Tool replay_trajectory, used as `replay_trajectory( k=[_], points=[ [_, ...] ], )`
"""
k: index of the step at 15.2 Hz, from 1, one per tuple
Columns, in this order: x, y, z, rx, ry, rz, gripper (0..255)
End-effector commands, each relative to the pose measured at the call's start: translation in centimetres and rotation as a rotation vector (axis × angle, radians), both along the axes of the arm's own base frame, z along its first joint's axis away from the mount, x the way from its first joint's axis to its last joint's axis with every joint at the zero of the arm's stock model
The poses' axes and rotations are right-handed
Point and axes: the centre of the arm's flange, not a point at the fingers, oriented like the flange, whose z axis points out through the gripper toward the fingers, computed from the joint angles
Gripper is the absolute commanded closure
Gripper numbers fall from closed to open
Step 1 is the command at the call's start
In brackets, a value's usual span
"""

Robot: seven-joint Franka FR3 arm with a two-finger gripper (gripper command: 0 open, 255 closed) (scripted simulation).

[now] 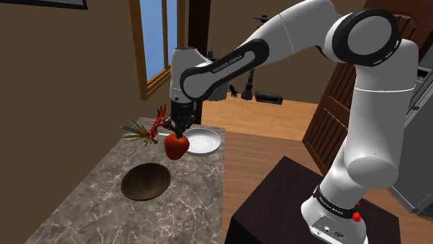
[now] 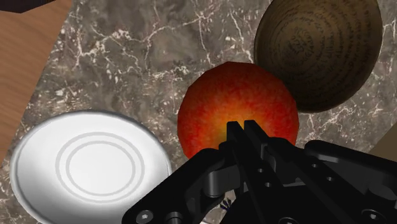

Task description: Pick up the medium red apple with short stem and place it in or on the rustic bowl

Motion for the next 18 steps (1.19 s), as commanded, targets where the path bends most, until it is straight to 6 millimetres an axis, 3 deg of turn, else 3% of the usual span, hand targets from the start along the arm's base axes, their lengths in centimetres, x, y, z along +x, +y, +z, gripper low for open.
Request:
replay_trajectory(
  k=[1, 10, 18],
  points=[
    [-0.1, 0.0, 1.0, 0.000, 0.000, 0.000, 255],
    [-0.1, 0.0, 5.6, 0.000, 0.000, 0.000, 255],
    [-0.5, 9.6, 10.0, 0.000, 0.000, 0.000, 255]
  ],
)
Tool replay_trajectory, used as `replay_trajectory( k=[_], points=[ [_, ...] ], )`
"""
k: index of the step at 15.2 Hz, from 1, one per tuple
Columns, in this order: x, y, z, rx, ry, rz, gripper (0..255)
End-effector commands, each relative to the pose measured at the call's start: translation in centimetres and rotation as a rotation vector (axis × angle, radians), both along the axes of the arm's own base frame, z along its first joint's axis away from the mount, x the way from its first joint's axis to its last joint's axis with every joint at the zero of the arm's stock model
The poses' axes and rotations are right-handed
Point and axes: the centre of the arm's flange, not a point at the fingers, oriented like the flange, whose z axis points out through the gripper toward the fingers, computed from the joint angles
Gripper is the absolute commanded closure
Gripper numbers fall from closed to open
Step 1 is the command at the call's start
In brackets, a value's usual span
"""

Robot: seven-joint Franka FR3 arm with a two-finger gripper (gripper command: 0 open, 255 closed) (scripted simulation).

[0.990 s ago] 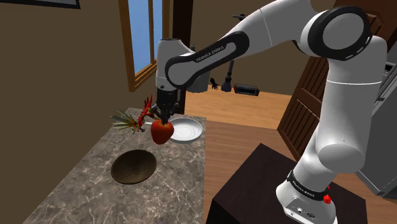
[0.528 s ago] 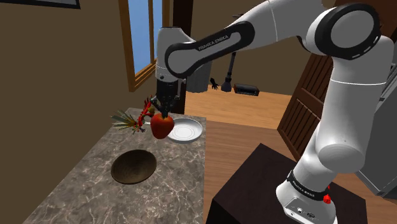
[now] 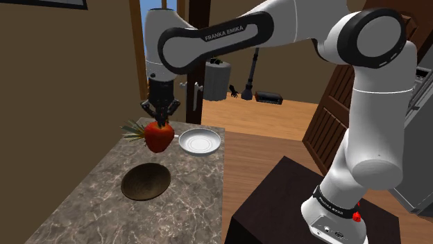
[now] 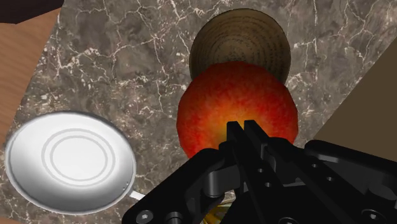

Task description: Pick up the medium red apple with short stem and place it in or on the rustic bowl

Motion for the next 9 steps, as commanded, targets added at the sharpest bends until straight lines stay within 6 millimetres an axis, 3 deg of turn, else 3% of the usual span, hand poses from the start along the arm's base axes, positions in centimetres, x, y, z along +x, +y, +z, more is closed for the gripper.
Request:
replay_trajectory(
  k=[1, 5, 9],
  points=[
    [-0.3, 2.4, 1.2, 0.000, 0.000, -0.001, 255],
    [-0.5, 7.2, 3.4, 0.000, 0.000, -0.001, 255],
    [-0.5, 7.6, 2.0, 0.000, 0.000, -0.001, 255]
  ],
)
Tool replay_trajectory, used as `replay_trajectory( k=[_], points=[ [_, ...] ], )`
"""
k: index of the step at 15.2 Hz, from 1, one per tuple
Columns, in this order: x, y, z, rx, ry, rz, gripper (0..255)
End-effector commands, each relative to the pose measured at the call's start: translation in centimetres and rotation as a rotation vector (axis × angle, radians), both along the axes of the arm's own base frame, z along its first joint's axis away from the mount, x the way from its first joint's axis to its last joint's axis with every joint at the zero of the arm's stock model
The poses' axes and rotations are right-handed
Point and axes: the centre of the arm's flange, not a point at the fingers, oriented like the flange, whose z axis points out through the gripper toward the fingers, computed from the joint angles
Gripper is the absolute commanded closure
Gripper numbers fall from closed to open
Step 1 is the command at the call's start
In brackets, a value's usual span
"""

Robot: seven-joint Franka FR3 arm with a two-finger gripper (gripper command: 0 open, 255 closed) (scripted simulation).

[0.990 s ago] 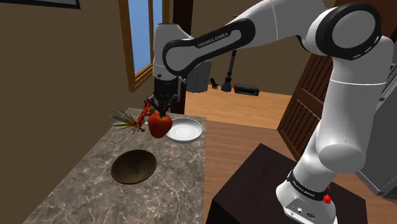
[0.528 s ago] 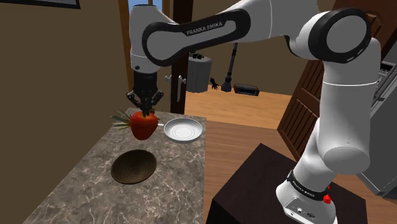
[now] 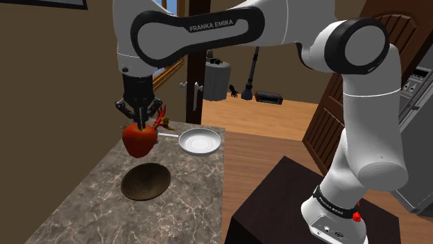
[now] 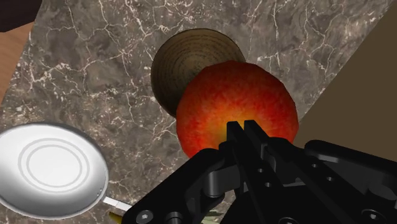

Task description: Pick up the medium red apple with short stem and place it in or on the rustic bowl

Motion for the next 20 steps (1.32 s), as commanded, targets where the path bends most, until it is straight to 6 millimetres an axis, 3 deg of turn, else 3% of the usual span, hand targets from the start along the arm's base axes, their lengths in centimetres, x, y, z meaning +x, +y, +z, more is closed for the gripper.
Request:
replay_trajectory(
  k=[1, 20],
  points=[
    [0.0, 0.2, -0.9, 0.000, 0.000, 0.000, 255],
    [0.0, 0.2, -11.0, 0.000, 0.000, 0.000, 255]
  ],
)
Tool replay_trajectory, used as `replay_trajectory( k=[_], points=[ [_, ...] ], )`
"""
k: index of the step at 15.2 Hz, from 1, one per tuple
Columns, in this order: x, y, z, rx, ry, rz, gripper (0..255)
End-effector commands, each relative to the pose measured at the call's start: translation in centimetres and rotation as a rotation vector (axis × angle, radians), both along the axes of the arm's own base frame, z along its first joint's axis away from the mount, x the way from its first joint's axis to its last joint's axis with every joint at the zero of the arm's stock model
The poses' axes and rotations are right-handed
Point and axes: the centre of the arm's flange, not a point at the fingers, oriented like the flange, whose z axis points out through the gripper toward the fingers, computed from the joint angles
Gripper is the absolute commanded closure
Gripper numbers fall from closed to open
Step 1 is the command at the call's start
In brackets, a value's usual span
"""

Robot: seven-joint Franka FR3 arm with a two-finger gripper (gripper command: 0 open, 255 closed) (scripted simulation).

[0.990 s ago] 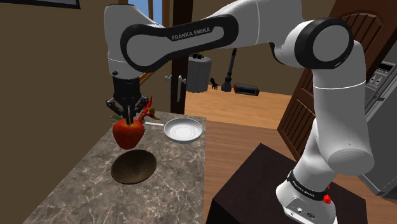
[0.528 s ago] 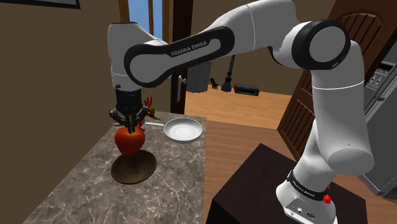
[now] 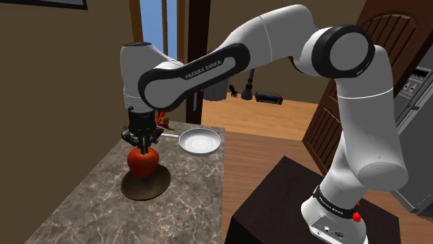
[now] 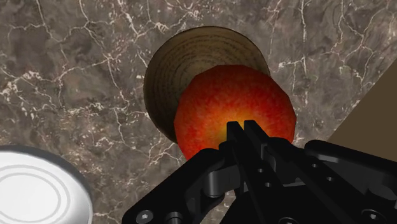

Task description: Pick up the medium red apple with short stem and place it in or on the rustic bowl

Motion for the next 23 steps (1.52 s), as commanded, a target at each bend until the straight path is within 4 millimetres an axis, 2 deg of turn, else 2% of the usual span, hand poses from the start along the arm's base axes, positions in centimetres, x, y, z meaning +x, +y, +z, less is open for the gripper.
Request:
replay_trajectory(
  k=[1, 4, 11, 12, 17, 21, 23],
  points=[
    [0.0, 0.1, -1.1, 0.000, 0.000, 0.000, 255],
    [0.0, 0.1, -2.7, 0.000, 0.000, 0.000, 255],
    [0.0, 0.1, -2.7, 0.000, 0.000, 0.000, 255],
    [0.0, 0.1, -2.7, 0.000, 0.000, 0.000, 0],
    [0.0, 0.1, -2.7, 0.000, 0.000, 0.000, 0],
    [-0.1, -0.1, 2.3, 0.000, 0.000, 0.000, 0],
    [-0.1, -0.1, 2.3, 0.000, 0.000, 0.000, 0]
  ],
)
